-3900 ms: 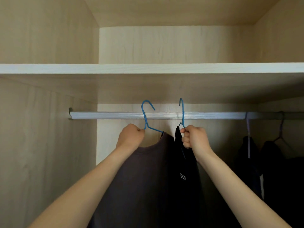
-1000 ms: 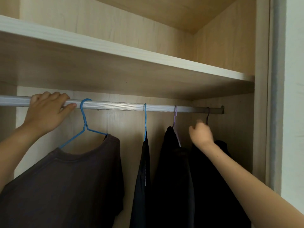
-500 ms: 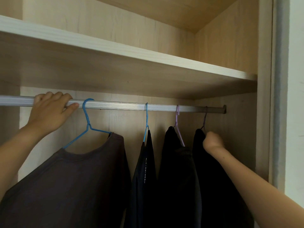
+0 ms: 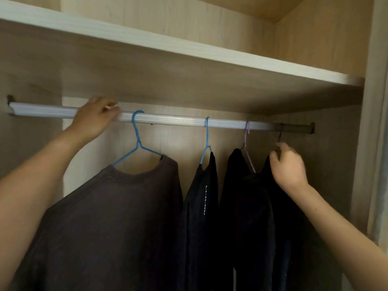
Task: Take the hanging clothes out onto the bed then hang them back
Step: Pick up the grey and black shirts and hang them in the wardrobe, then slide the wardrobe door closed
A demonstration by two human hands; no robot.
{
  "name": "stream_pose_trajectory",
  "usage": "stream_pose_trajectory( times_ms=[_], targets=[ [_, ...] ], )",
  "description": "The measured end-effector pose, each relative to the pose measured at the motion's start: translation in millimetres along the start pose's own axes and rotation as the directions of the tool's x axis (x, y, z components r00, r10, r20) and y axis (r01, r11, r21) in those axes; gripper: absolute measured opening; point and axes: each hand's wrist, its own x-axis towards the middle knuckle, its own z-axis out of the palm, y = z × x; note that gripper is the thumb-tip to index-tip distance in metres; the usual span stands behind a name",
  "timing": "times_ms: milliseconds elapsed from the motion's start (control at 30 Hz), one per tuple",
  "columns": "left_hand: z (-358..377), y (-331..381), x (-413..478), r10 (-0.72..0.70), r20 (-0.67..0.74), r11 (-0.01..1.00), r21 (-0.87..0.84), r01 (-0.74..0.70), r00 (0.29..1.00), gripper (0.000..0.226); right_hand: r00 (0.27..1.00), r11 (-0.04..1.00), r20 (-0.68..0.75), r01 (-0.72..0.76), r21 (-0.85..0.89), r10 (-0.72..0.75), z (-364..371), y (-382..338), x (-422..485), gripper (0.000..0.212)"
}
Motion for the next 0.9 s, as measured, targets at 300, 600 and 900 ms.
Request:
stream_pose_trajectory(
  times_ms=[300,600,900],
  targets=[
    [-54.6,77.9,-184.6,-0.025,0.120,0.850,-0.520,0.085,0.992,0.027,0.959,0.768,0.154,0.088,0.634,-0.237,-18.9,-58.2,-198.4,0.027],
    [32.1,70.1,-472.4,-0.362,0.713,0.551,-0.356,0.755,0.601,0.025,0.615,0.569,0.752,-0.716,0.405,0.238,30.6,-4.3,-412.7,0.027],
    [110.0,99.5,-634.8,-0.212,0.976,0.485,0.144,0.862,-0.044,0.022,0.300,0.227,0.641,-0.954,0.196,0.707,8.8,104.2,-503.7,0.022]
  ],
)
